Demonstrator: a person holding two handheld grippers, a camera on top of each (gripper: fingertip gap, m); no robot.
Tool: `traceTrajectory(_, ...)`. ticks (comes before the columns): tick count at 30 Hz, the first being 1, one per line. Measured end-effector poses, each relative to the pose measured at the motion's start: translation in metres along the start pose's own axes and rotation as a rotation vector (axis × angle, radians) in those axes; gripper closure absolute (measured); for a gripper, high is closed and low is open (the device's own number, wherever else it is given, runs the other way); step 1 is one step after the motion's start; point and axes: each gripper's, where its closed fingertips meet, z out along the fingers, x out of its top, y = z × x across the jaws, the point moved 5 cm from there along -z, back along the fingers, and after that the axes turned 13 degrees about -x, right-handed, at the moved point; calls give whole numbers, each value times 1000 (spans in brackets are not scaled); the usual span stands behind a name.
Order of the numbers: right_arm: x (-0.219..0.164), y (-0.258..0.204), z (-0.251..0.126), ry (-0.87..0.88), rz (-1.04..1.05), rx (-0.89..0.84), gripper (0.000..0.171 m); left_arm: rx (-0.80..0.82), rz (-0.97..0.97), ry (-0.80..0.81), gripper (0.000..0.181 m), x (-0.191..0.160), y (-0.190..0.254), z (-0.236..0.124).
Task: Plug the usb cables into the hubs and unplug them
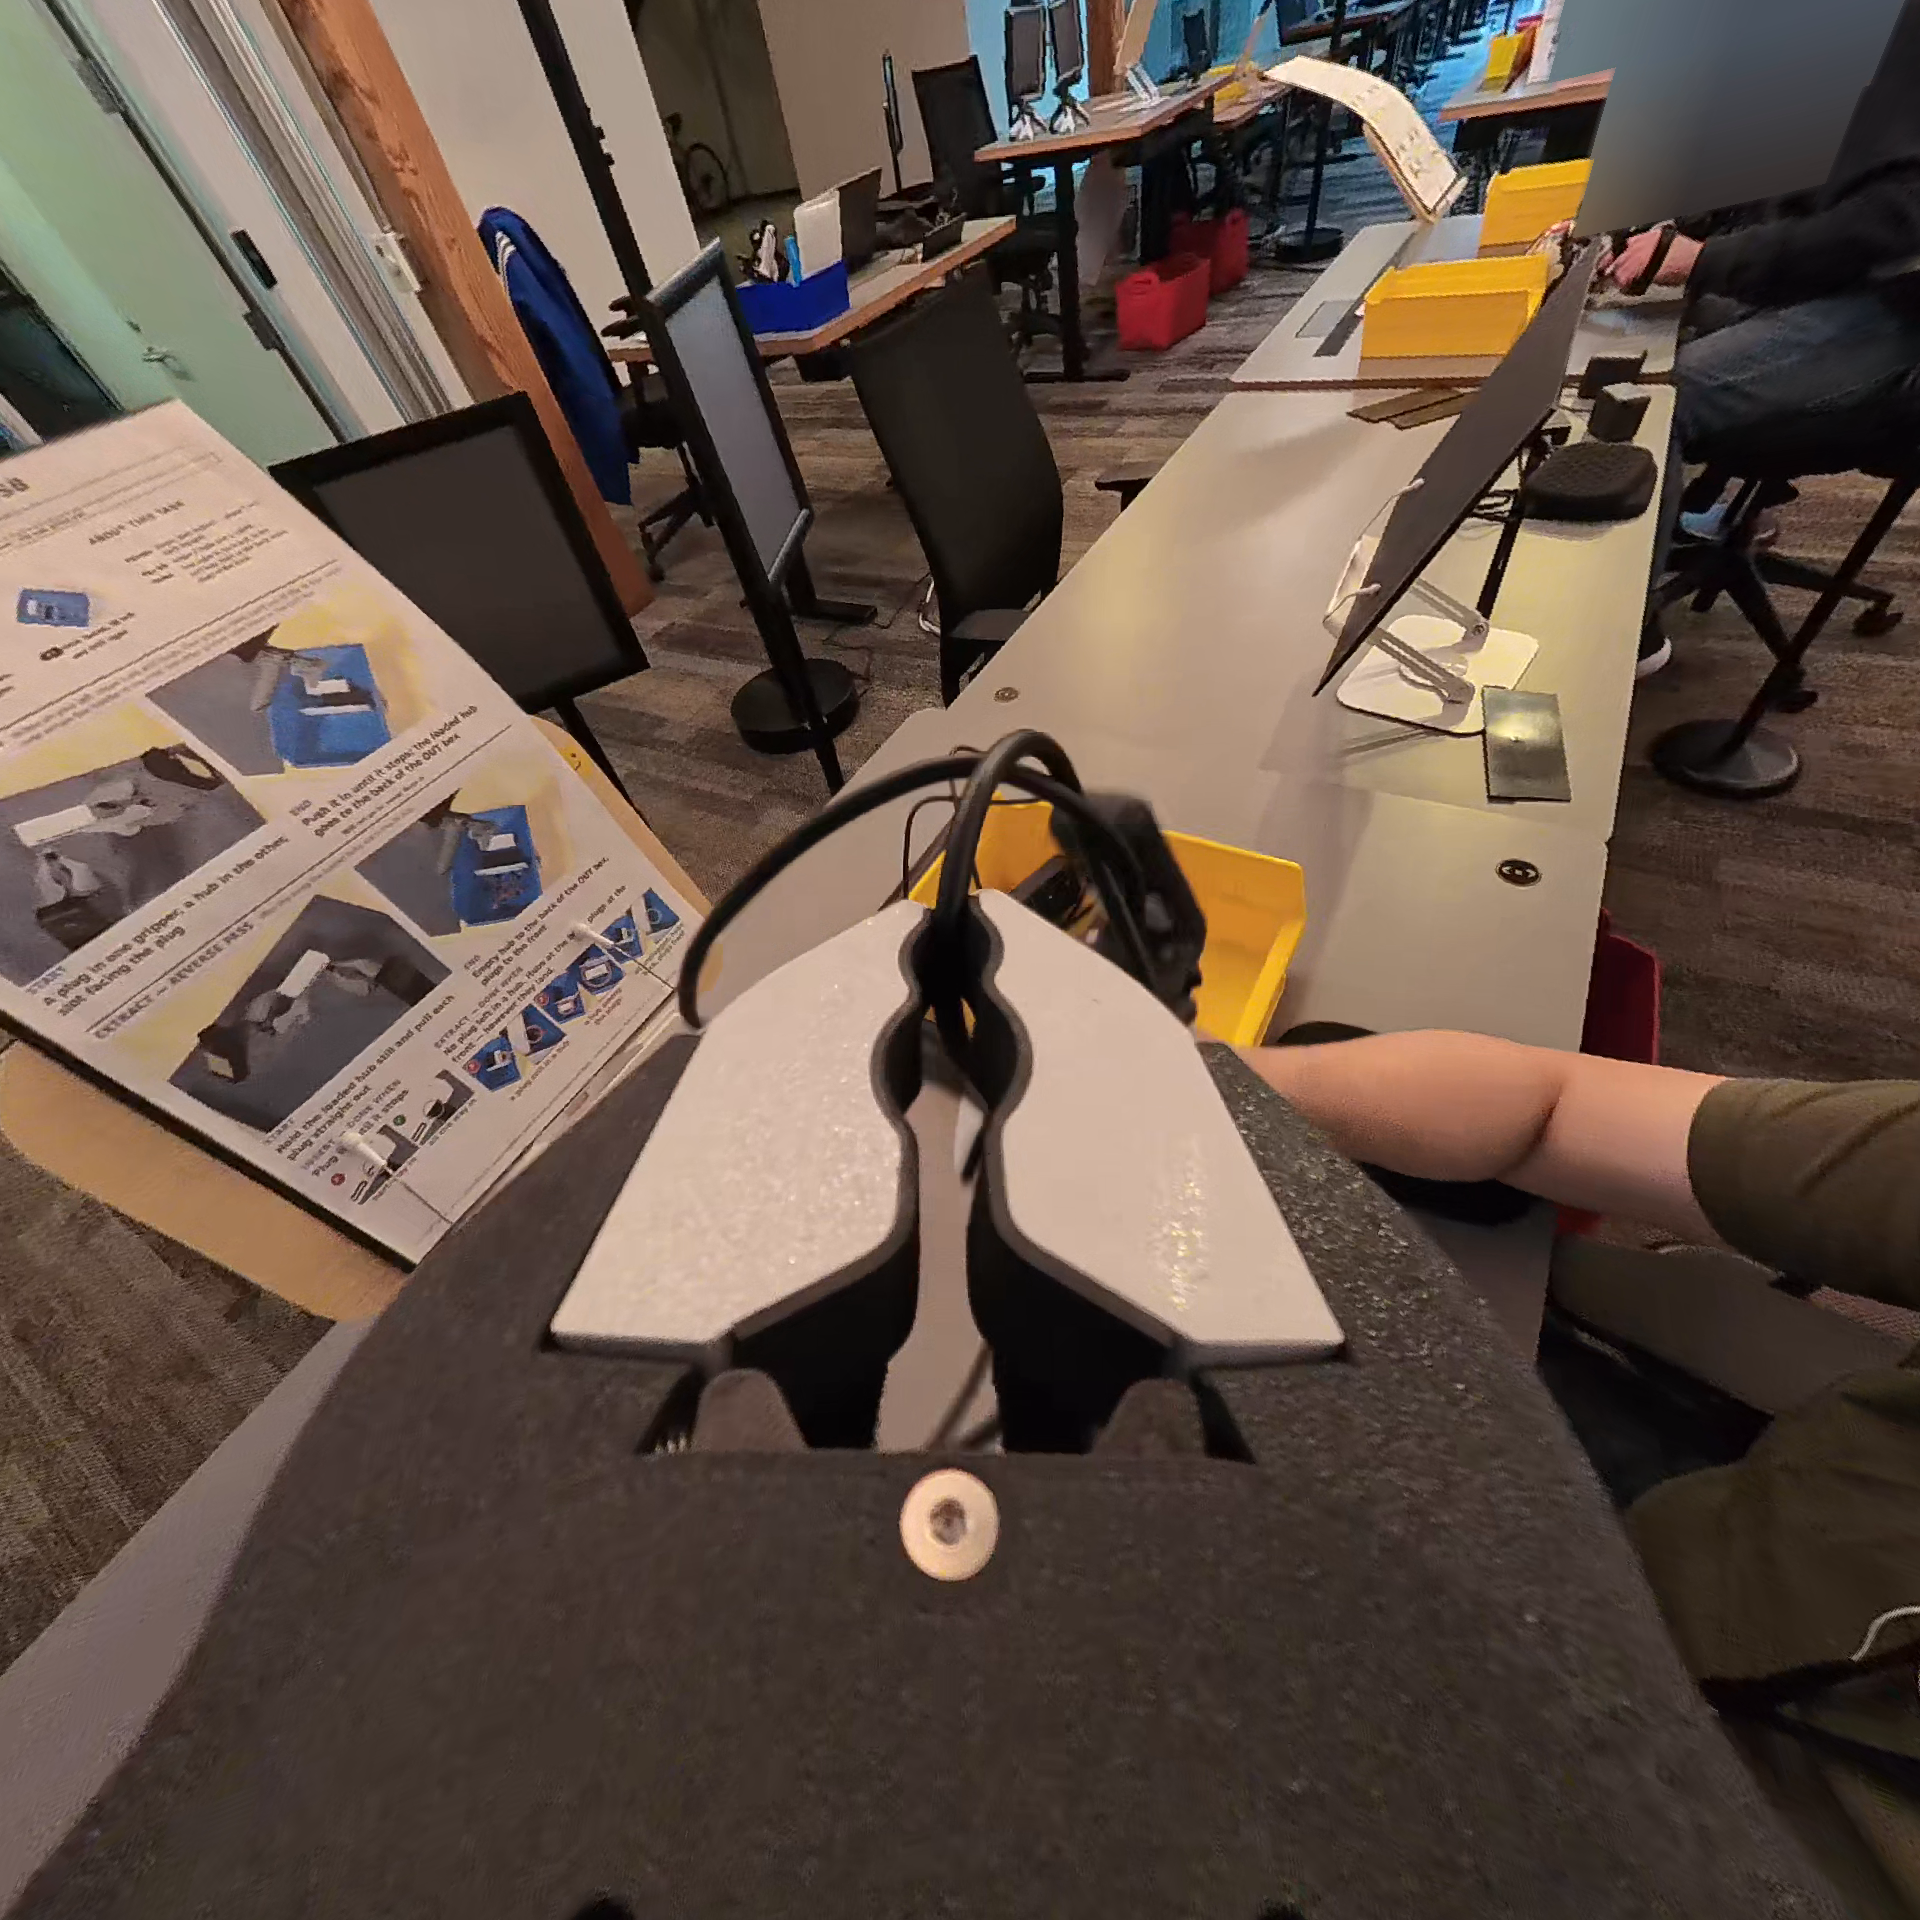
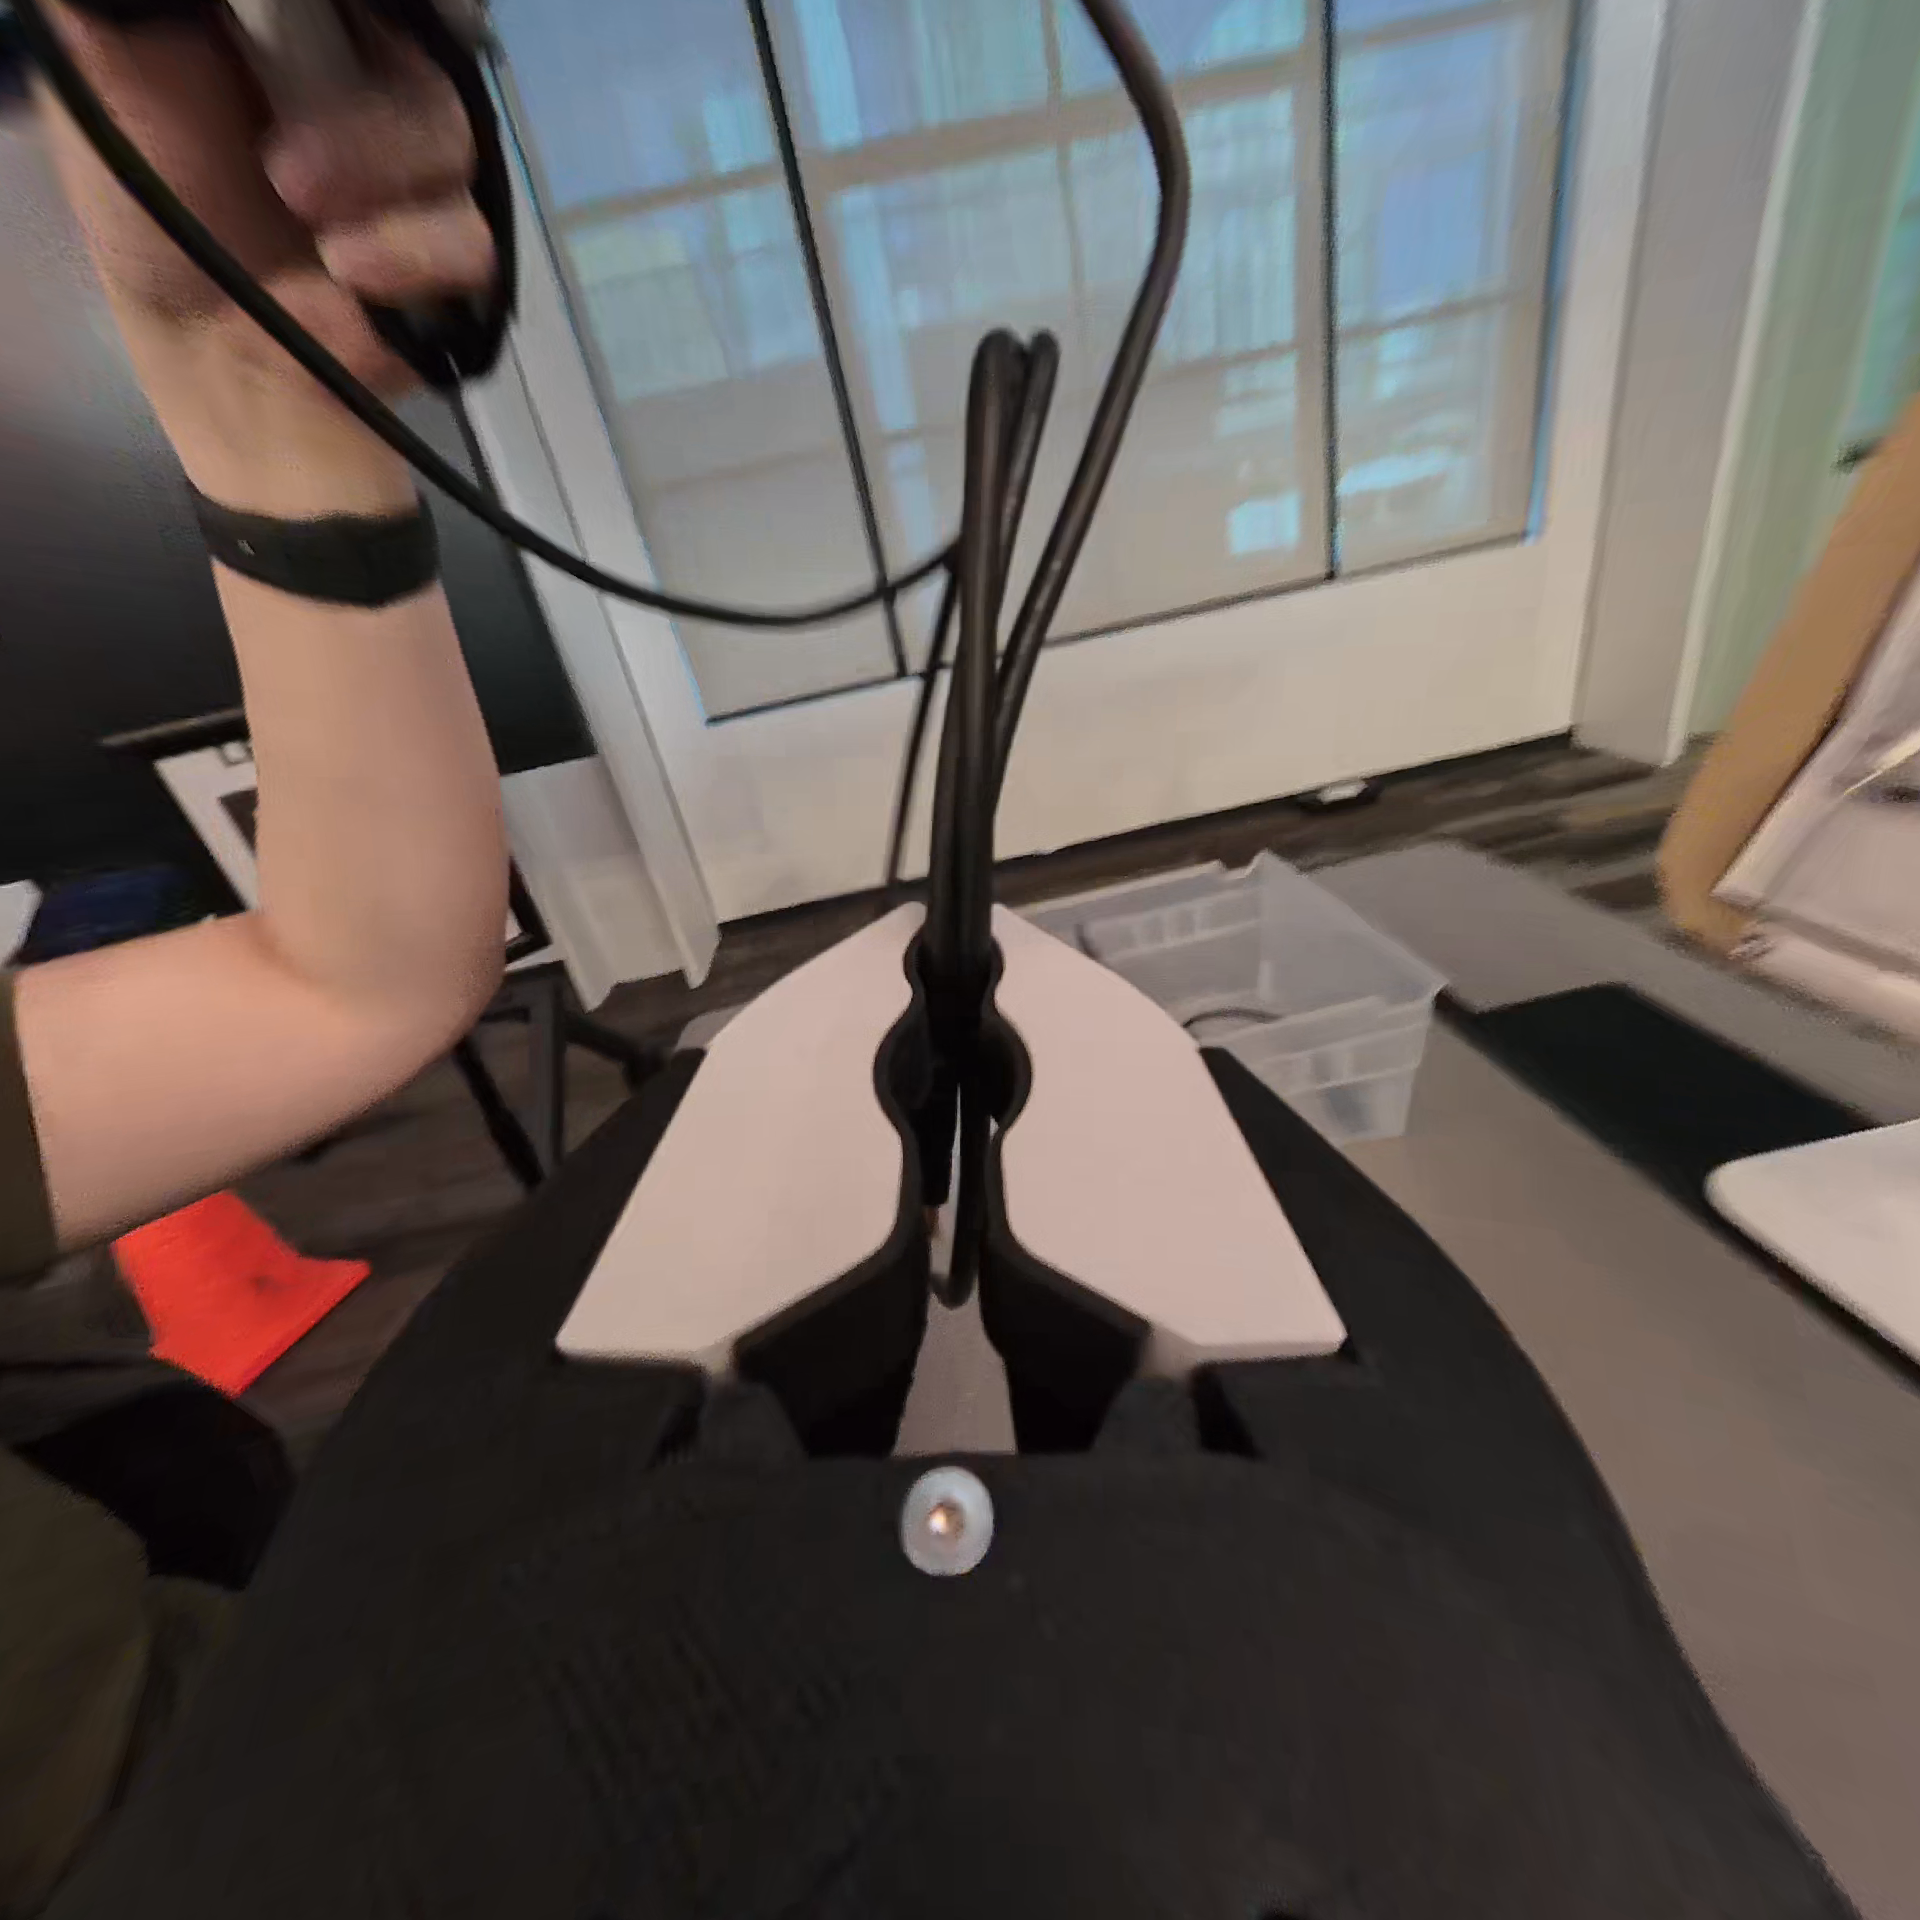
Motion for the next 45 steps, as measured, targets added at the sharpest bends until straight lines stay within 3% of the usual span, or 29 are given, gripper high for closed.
traceTrajectory(5,56,-3,-58,186,-67,-67,167,20,25,36,177,-7,13,-15)
traceTrajectory(8,52,4,-66,65,-50,-94,167,13,3,23,177,-20,16,-16)
traceTrajectory(15,-14,44,-43,-395,95,-85,167,52,-135,-49,177,-82,-11,-10)
traceTrajectory(23,-121,92,-28,-919,162,-252,165,44,-356,-254,177,-210,-38,34)
traceTrajectory(24,-129,96,-28,-960,154,-282,164,29,-380,-279,177,-227,-38,43)
traceTrajectory(26,-139,102,-31,-1023,157,-306,144,20,-413,-327,177,-260,-38,59)
traceTrajectory(31,-124,109,-37,-967,149,-351,139,34,-427,-409,177,-317,-38,85)
traceTrajectory(39,-95,117,-53,-881,68,-420,139,18,-412,-475,175,-346,-38,127)
traceTrajectory(42,-93,121,-57,-871,78,-431,139,31,-401,-486,151,-352,-42,145)
traceTrajectory(45,-90,125,-63,-872,66,-451,139,15,-411,-455,144,-344,-44,141)
